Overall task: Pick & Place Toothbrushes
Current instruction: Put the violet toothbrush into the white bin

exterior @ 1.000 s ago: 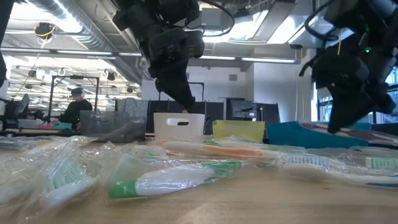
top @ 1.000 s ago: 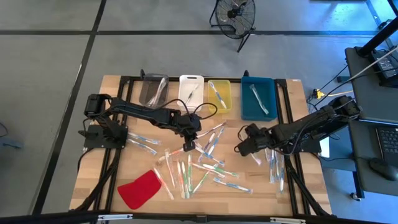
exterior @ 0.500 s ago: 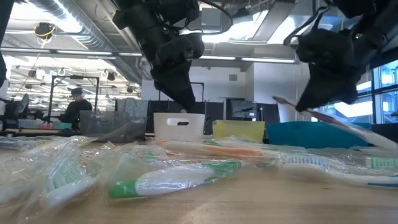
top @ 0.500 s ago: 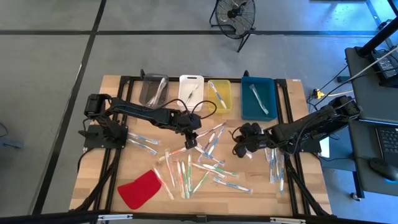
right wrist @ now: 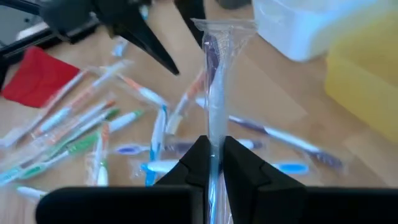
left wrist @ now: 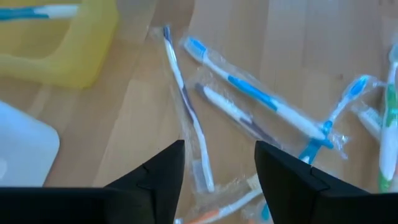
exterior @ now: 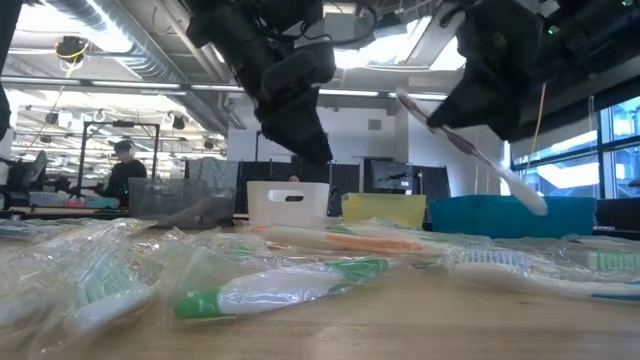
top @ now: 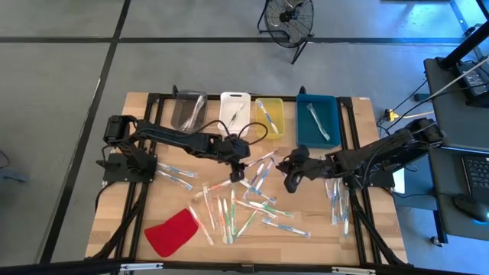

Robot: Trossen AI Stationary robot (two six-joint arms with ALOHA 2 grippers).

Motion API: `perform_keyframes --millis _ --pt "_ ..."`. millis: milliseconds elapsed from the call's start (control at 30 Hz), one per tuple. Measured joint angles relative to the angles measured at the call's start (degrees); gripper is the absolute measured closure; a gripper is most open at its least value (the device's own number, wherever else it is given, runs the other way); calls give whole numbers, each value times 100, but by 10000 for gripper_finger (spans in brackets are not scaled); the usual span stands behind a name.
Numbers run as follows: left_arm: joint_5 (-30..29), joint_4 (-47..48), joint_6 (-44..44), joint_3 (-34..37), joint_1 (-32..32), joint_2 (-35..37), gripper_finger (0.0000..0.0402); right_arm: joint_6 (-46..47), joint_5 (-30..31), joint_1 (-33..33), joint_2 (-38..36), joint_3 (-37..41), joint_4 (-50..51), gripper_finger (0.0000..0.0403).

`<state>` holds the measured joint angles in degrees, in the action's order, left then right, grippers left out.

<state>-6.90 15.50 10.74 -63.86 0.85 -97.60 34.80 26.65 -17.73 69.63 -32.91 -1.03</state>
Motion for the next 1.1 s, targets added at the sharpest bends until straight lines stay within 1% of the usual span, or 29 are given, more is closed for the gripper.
perform_keyframes --millis 200,267,433,633,700,800,1000,1100 --pt "-202 -421 5 21 -44 -26 227 -703 -364 115 -152 0 -533 370" --pt "-210 -960 26 202 -65 -26 230 -939 -458 141 -236 0 -711 369" --pt "-8 -2428 -20 795 -78 -28 235 -1421 -522 187 -518 0 -872 371" --pt "326 -3690 -469 1099 -78 -26 237 -1944 -523 303 -635 0 -1261 368" --pt "537 -4088 -606 1162 -78 -26 238 -2144 -522 377 -635 0 -1480 368" --pt "847 -4476 -874 1196 -77 -26 238 -2437 -520 504 -635 0 -1815 371" --pt "858 -5180 -944 1196 -38 -26 236 -2937 -560 714 -635 0 -2514 367" --pt "855 -5433 -916 1196 7 -26 238 -3075 -829 817 -628 0 -2711 367"
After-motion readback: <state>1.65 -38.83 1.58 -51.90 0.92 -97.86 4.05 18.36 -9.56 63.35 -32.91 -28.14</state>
